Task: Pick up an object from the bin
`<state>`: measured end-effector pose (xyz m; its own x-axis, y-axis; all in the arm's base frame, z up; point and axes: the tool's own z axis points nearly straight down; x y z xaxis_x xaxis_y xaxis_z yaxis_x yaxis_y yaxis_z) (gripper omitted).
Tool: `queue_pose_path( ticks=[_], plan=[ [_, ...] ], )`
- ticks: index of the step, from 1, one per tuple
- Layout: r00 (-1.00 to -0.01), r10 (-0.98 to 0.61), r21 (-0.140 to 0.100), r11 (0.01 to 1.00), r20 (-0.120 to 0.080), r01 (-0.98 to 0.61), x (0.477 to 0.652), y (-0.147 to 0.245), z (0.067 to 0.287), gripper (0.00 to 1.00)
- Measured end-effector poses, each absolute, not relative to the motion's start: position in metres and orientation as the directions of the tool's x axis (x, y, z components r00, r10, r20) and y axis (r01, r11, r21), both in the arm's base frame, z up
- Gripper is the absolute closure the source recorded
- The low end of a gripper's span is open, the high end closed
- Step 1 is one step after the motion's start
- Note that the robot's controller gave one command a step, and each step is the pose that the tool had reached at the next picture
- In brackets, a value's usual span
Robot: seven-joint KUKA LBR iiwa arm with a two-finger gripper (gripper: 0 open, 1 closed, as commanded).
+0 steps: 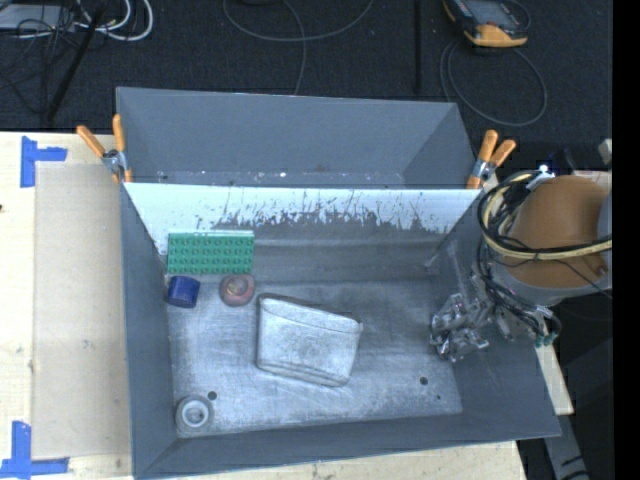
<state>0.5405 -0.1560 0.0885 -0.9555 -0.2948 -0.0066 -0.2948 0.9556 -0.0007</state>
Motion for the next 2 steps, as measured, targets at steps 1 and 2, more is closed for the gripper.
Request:
queue_pose_path(
  ticks=[1, 2],
  plan=[
    [-0.894, -0.449, -0.004, 0.894, -0.007, -0.449, 0.520, -0.131, 0.253, 1.00],
    [-0.902, -0.432, -0.007, 0.902, -0.009, -0.432, 0.560, -0.135, 0.339, 1.00]
  ],
)
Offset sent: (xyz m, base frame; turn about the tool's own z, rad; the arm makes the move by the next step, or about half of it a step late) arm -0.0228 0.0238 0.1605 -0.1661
